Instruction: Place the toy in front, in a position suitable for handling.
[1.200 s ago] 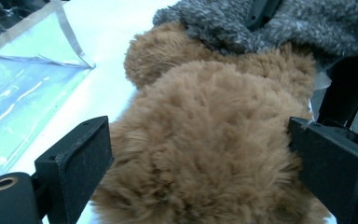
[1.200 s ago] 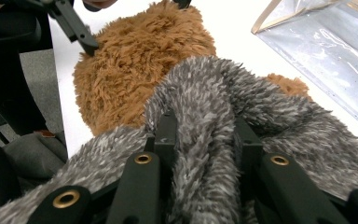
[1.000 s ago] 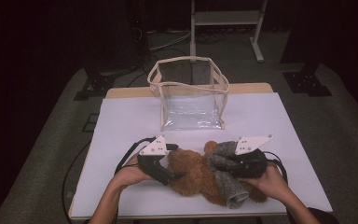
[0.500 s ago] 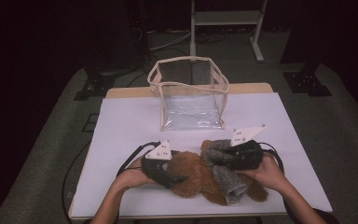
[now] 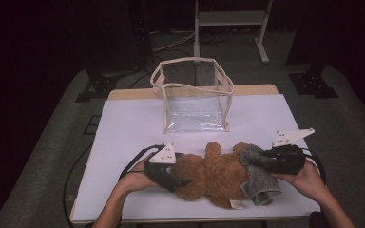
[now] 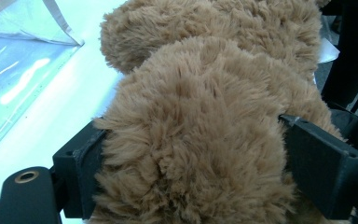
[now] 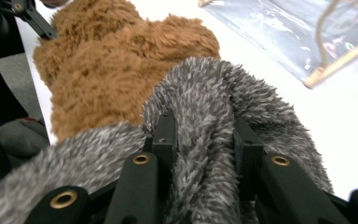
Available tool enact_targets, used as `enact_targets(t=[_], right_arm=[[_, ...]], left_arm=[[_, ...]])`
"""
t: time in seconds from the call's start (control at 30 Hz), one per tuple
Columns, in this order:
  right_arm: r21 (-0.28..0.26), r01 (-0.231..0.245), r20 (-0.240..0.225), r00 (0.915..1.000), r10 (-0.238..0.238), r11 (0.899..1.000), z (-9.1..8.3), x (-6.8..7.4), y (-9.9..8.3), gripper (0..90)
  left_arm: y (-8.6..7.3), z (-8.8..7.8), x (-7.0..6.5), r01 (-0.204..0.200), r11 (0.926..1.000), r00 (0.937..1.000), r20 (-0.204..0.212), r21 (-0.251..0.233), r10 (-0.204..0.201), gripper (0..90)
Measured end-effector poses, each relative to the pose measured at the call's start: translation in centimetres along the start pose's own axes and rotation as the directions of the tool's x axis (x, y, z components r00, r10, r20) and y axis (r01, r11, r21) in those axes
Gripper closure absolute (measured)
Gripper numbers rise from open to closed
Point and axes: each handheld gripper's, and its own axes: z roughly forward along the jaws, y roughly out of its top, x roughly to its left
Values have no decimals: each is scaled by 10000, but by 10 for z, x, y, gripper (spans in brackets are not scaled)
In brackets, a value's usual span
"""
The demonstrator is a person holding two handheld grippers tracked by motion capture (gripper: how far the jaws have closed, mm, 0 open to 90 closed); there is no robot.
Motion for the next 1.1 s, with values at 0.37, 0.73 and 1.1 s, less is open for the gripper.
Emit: enact_targets(t=[0.37,0.73,1.1], right_arm=[[-55,19,-425,9991,-21,10000,7,0,7,678],[70,796,-1270,9888,-781,9968,44,10,38,676],[192,-742,-689,9948,753,9971,30,-32,6,677]], left_arm=[[1,0,0,-191,9998,9998,-111,31,191,146],[1,0,0,-61,10000,9995,-298,-26,60,147],[1,0,0,-102,9999,9996,-281,13,103,147]])
